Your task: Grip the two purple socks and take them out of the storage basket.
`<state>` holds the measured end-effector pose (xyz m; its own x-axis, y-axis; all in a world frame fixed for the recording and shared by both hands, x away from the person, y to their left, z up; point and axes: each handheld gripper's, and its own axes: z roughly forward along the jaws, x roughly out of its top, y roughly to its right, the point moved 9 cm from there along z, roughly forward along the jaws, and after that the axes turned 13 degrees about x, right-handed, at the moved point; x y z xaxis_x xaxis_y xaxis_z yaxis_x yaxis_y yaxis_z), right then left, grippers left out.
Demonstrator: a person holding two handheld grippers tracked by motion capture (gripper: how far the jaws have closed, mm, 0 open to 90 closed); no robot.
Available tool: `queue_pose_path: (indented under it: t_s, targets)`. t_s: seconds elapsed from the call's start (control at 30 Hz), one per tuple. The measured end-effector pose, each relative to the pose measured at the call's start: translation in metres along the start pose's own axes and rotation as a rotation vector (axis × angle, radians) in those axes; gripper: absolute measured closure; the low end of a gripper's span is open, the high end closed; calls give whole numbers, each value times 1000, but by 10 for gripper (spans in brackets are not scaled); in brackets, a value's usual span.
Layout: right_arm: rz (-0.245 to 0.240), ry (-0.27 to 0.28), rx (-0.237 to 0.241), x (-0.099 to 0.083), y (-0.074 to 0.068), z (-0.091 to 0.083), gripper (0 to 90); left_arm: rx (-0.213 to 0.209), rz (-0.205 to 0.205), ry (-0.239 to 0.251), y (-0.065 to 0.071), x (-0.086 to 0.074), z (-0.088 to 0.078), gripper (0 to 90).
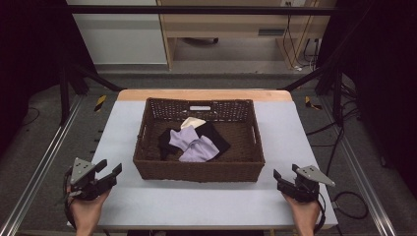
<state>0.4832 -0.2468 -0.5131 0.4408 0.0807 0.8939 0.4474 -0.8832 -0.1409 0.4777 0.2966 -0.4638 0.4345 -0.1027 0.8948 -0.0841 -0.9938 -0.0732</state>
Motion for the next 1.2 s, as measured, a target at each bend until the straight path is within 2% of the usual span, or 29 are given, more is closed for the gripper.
queue_pose_path:
  t_s: [0.27, 0.53, 0.57, 0.6, 0.63, 0.87, 1.2]
  targets:
    - [24, 37, 10, 1, 3, 2, 228, -18, -21, 30, 1, 19, -4, 447]
    - [23, 22, 12, -1, 0, 7, 246, -27, -35, 70, 3, 44, -7, 449]
    - [25, 24, 14, -1, 0, 7, 247, -30, -33, 81, 6, 51, -8, 450]
    - [26, 25, 15, -1, 0, 7, 249, -30, -33, 81, 6, 51, -8, 450]
    - [25, 25, 11, -1, 0, 8, 248, -34, -30, 96, 9, 59, -10, 450]
    - [30, 18, 1, -3, 2, 8, 252, -49, -8, 135, 25, 83, -11, 449]
    - [26, 18, -5, -4, 2, 9, 250, -71, 40, 159, 59, 111, -3, 441]
